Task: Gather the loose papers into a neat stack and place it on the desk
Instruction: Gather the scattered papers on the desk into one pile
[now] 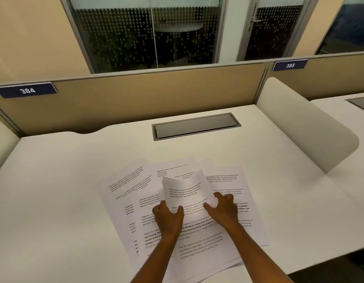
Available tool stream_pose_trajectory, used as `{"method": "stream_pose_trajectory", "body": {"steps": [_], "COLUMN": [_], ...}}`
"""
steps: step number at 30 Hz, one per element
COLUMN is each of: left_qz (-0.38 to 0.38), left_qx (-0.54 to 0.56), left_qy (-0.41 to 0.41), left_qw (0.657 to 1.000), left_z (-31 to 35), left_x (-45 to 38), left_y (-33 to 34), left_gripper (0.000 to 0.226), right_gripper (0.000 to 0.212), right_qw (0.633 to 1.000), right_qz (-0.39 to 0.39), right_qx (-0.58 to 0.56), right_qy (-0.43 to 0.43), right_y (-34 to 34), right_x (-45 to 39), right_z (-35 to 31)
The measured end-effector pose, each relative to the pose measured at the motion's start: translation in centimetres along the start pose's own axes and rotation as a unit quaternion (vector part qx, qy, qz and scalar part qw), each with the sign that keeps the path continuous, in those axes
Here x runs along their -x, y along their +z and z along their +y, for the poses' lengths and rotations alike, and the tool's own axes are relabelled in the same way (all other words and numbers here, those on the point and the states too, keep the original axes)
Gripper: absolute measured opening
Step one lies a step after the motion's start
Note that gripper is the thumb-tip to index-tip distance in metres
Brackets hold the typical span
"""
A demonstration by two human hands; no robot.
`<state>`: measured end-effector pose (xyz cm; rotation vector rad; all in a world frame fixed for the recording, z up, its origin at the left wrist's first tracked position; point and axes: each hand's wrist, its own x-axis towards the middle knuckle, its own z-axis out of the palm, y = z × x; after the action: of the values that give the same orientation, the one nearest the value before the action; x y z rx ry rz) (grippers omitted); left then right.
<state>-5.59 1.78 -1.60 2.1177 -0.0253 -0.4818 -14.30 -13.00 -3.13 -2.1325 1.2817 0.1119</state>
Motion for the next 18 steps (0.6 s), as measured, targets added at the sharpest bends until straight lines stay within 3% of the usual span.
{"method": "stream_pose_trajectory", "body": {"steps": [9, 15, 18], "left_qz": [-0.018, -0.015, -0.003], "left_qx": [0.065, 0.153, 0.173], "left_qy": [-0.002, -0.097, -0.149], "left_qw": [0.998, 0.983, 0.974], "left_z": [-0.2, 0.0, 0.4], "left_x": [-0.6, -0.9, -0.7], "left_y": [-0.4, -1.2, -1.3], "left_gripper": [0.056, 0.063, 0.073], "right_gripper": [0.06, 0.064, 0.055], "right_qw": [0.988, 0.972, 0.974], "right_qz": [-0.021, -0.042, -0.03], "right_qx": [-0.155, -0.229, -0.225], "right_qy": [-0.018, 0.002, 0.01], "right_y": [-0.1, -1.1, -1.6], "right_x": [0.3, 0.6, 0.4], "right_z": [-0.6, -0.9, -0.4]}}
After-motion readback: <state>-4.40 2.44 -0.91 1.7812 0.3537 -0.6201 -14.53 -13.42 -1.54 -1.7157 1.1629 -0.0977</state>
